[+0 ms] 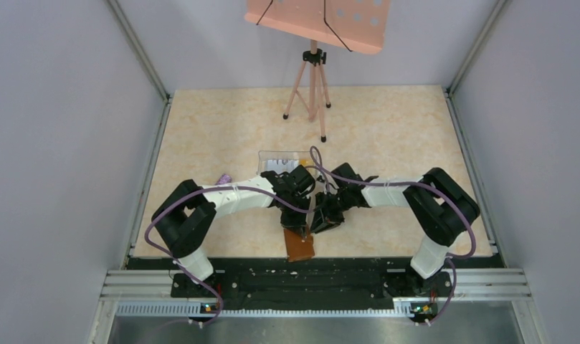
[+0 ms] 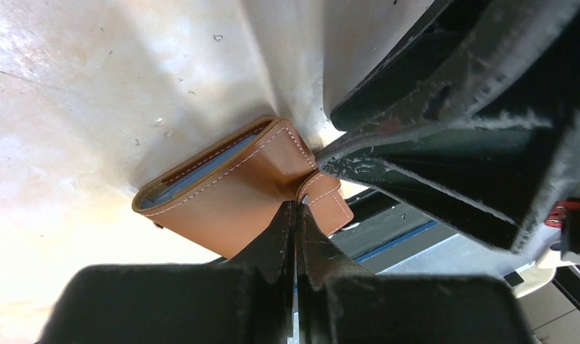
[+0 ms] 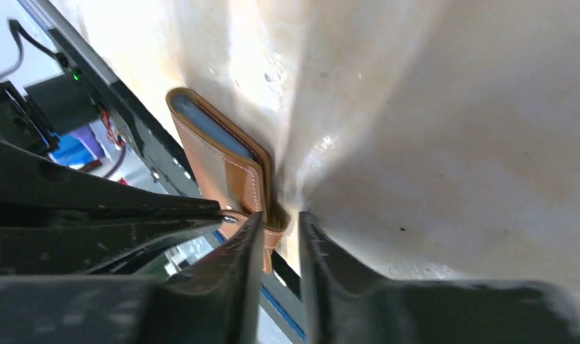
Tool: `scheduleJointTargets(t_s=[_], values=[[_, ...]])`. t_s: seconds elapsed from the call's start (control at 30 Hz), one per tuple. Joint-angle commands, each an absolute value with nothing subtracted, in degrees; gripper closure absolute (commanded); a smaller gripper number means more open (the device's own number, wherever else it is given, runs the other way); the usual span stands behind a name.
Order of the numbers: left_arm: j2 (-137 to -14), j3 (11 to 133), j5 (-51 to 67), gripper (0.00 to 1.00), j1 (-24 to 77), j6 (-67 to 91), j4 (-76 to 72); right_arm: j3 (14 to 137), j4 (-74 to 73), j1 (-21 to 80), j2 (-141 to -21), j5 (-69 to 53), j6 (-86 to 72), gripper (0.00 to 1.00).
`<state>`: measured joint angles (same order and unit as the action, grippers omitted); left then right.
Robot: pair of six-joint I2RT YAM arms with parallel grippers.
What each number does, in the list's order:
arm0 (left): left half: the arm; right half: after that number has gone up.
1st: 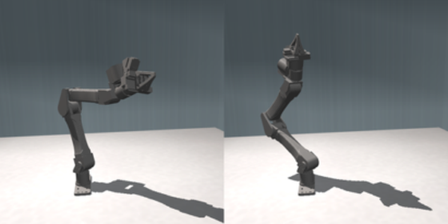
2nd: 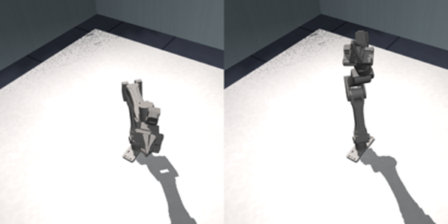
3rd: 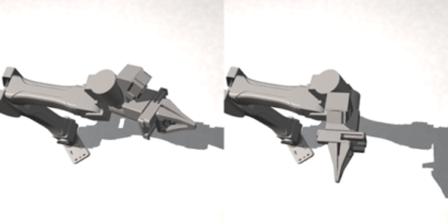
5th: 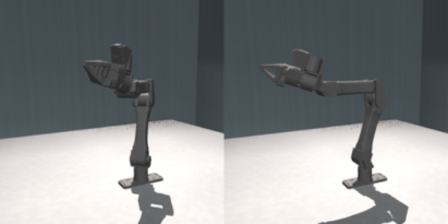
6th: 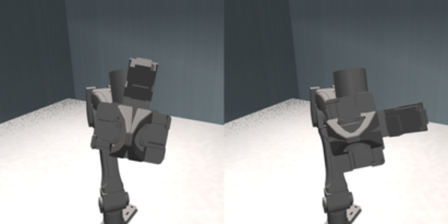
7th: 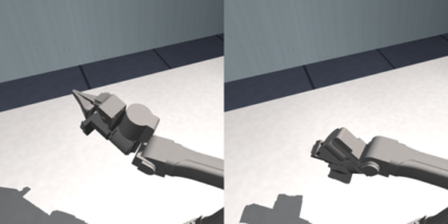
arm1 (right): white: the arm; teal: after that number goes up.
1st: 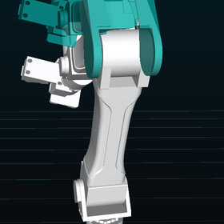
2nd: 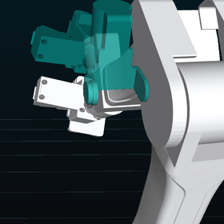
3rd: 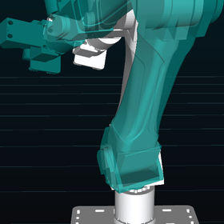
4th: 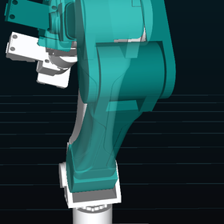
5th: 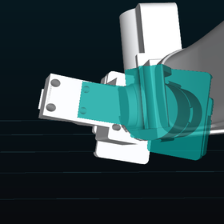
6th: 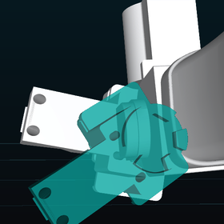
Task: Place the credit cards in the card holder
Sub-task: Close the card holder at the corner of the board.
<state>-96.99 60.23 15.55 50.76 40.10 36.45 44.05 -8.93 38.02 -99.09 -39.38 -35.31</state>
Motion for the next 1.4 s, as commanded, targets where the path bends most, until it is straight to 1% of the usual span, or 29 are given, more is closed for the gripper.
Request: scheduleJointTargets(t_s=[0.0,0.1,0.17,0.3,0.47,0.63,0.7,0.83,0.93,1.37], values=[[-94.27,61.13,14.9,1.0,51.32,40.84,36.92,44.56,-5.89,38.12,-96.0,-37.97,-35.7,0.67],[-94.05,60.87,14.97,1.0,51.41,40.9,36.86,43.55,-3.13,37.39,-96.41,-40.24,-36.8,0.63],[-93.98,60.74,15.08,1.0,51.57,40.97,36.83,42.89,-0.99,37.29,-97.25,-42.22,-37.42,0.62],[-93.7,60.51,15.02,1.0,51.92,41.18,36.91,42.07,3.55,37.35,-99.96,-45.09,-39.47,0.62],[-93.34,60.38,14.96,1.0,52.2,41.5,36.91,42.6,5.14,37.42,-102.75,-46.35,-40.04,0.63],[-93.68,60.47,14.96,1.0,52.32,41.62,36.98,43.0,5.65,37.78,-104.68,-46.57,-40.0,0.69],[-93.62,60.42,14.82,1.0,52.28,41.86,37.01,42.77,6.38,37.79,-104.93,-46.65,-40.3,0.75],[-93.33,59.85,14.08,1.0,52.3,42.53,37.24,42.21,6.79,37.79,-104.37,-46.02,-40.61,0.91],[-92.14,58.45,12.27,1.0,52.25,44.12,37.32,42.14,5.81,37.83,-103.11,-44.85,-40.24,1.0],[-91.31,57.57,10.49,1.0,51.94,45.34,38.5,41.28,4.1,37.79,-100.34,-41.83,-39.22,1.0]])
